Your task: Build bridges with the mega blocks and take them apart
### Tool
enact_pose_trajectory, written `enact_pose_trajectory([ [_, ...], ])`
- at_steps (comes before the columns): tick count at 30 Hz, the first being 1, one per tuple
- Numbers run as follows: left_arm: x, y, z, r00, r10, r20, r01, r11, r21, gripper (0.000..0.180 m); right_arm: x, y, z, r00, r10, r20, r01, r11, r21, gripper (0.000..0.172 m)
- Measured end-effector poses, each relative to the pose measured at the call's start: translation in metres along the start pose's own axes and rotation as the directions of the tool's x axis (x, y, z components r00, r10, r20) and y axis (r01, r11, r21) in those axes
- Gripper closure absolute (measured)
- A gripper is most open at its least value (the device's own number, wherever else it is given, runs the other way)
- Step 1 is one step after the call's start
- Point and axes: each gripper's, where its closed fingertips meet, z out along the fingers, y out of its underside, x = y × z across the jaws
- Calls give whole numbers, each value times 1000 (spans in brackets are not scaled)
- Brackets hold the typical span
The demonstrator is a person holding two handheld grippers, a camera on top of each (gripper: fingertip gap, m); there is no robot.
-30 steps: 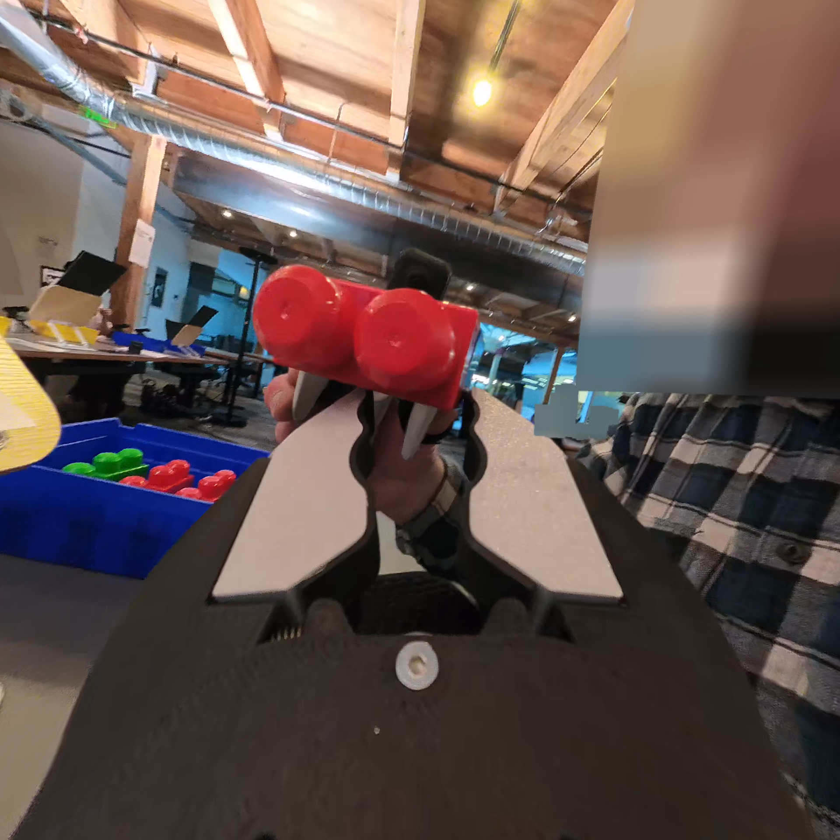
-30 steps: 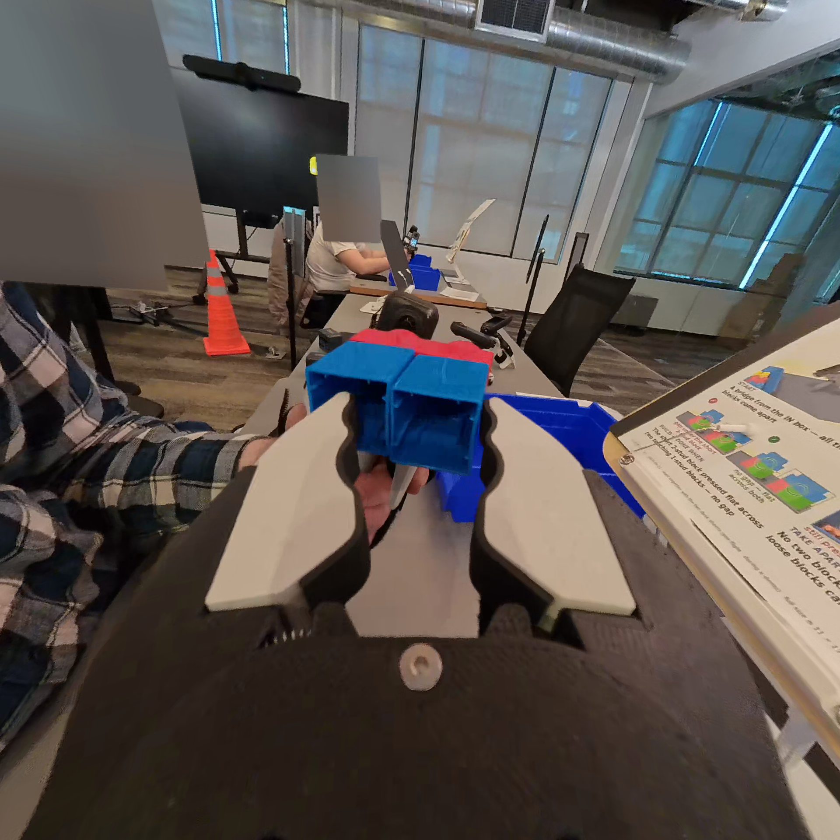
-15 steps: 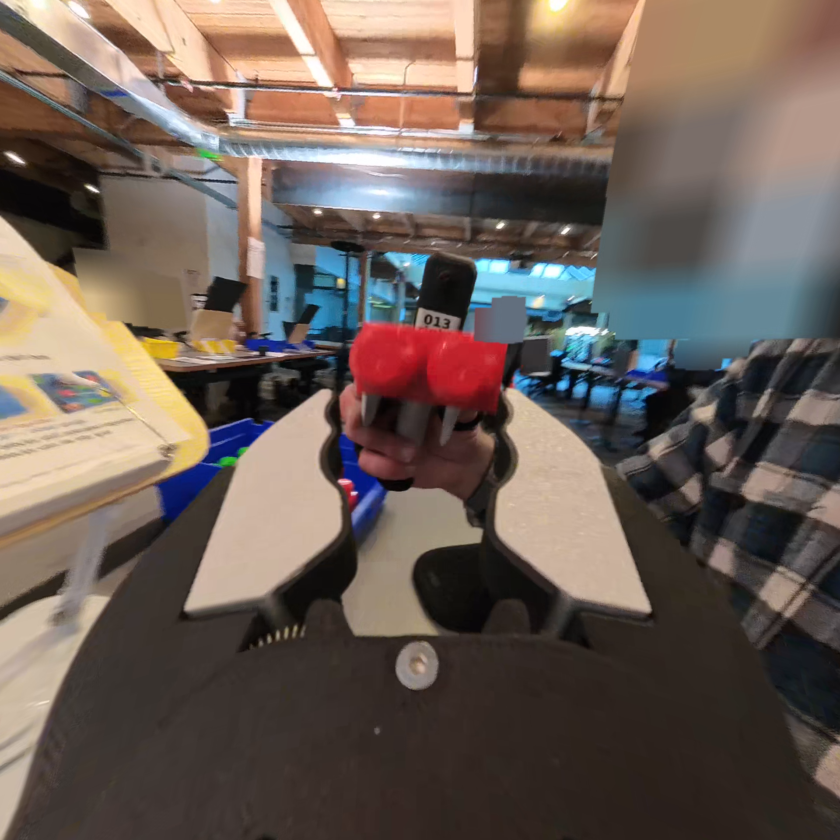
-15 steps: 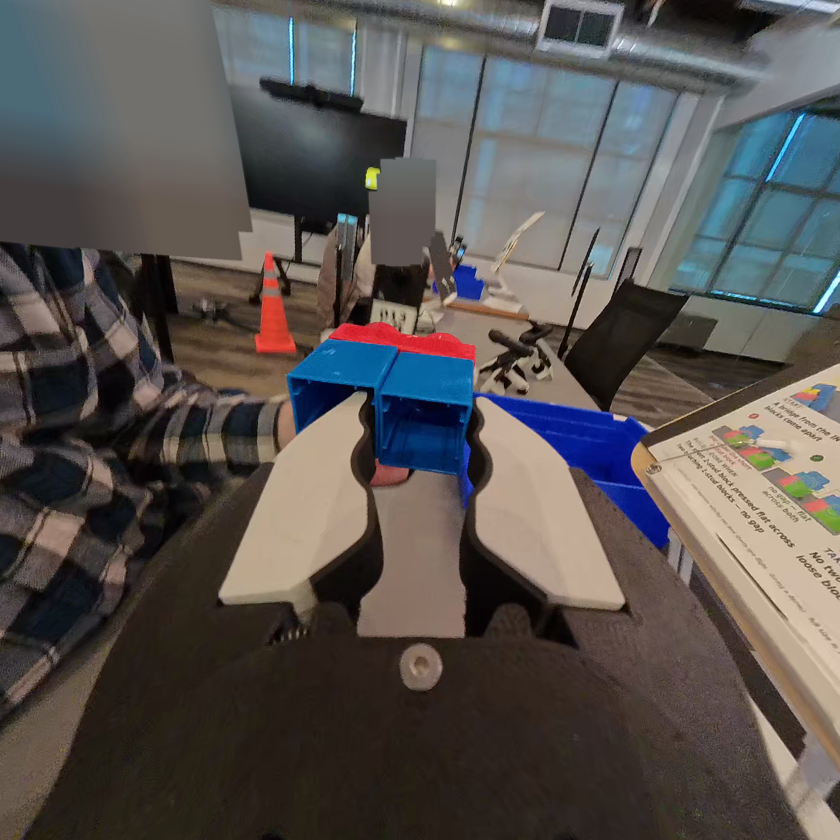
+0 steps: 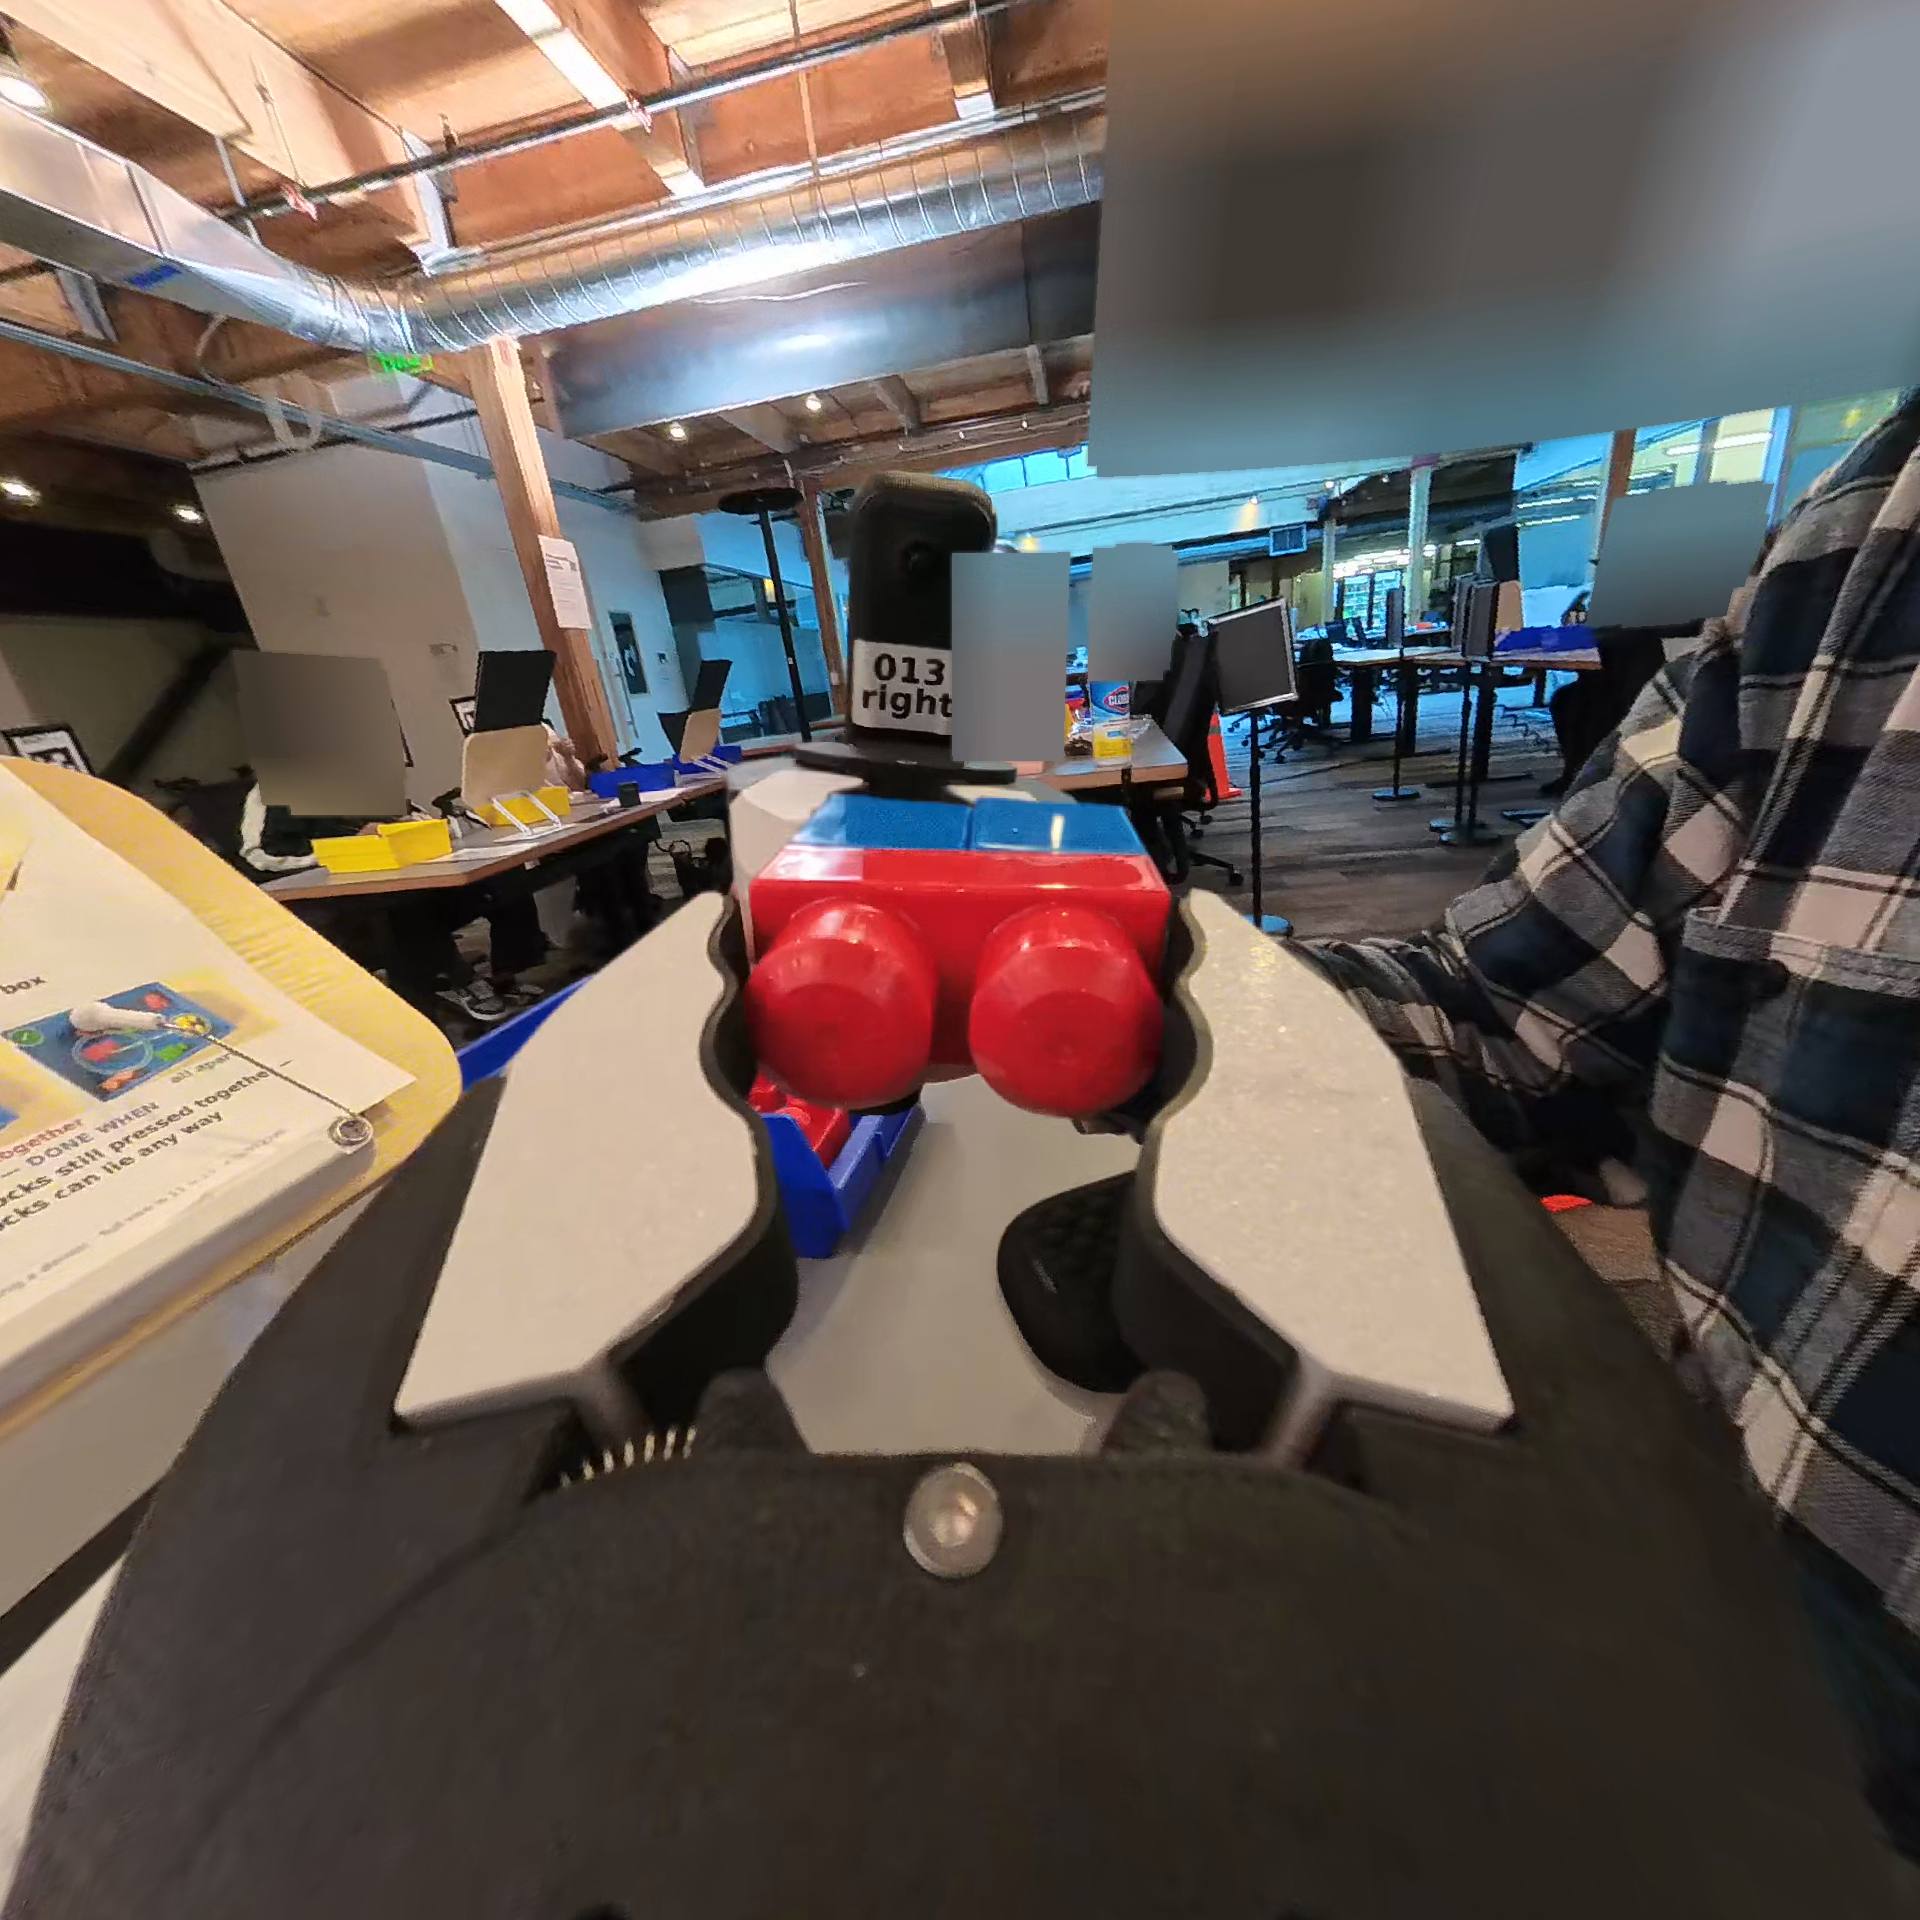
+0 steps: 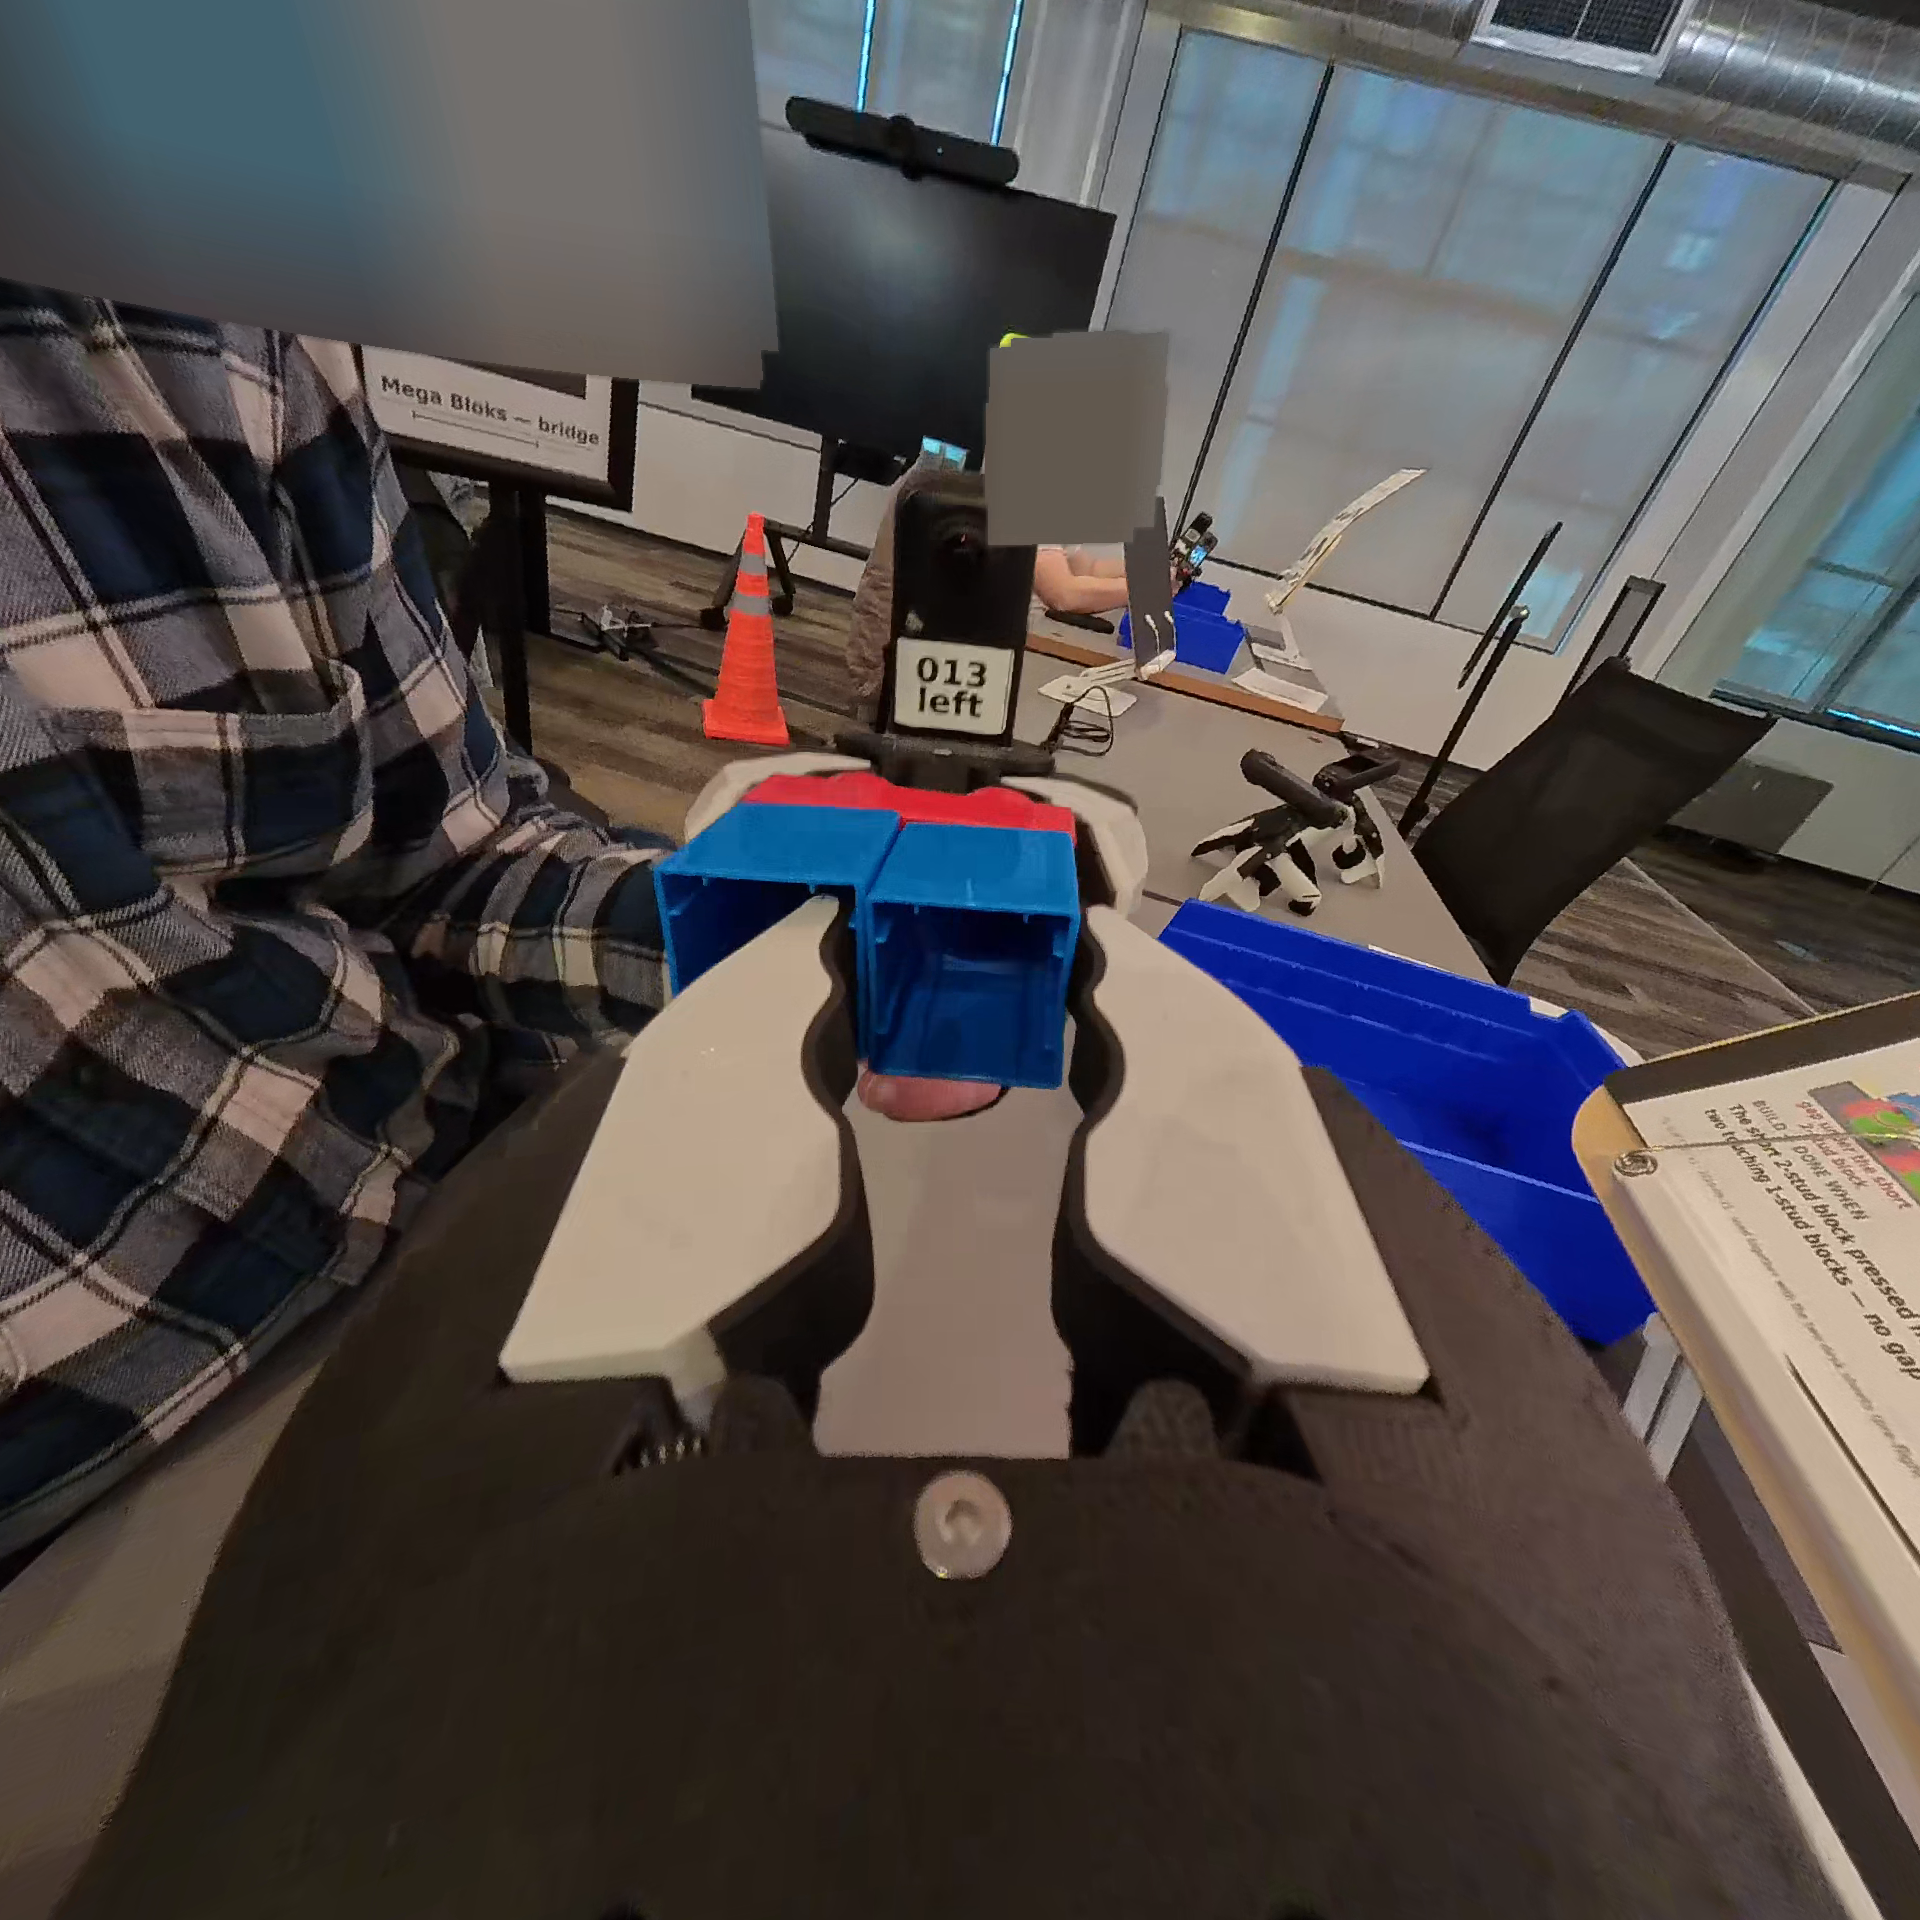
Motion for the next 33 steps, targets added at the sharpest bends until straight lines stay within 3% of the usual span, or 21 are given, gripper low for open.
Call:
enact_pose_trajectory([
  [18, 3, -10, 3, 968, 220, 120, -212, 975, -71, 106, 5, -5, 2, 986, -99, -135, 86, 992, -95, 131],
  [21, -1, -11, 2, 963, 232, 136, -224, 972, -75, 107, 18, -5, -3, 977, -70, -199, 49, 993, -107, 108],
  [25, -3, -21, -3, 964, 215, 156, -213, 977, -31, 107, 16, -14, -15, 968, -85, -236, 74, 996, -56, 119],
  [26, -5, -21, -4, 963, 217, 160, -215, 976, -31, 107, 18, -15, -19, 960, -105, -260, 91, 994, -65, 128],
  [30, -4, -21, -4, 964, 218, 150, -216, 976, -32, 107, 1, -20, -21, 975, -114, -193, 109, 993, -35, 161],
  [33, 0, -18, 2, 960, 244, 137, -238, 970, -59, 107, -6, -15, -13, 978, -137, -157, 127, 989, -74, 166],
])
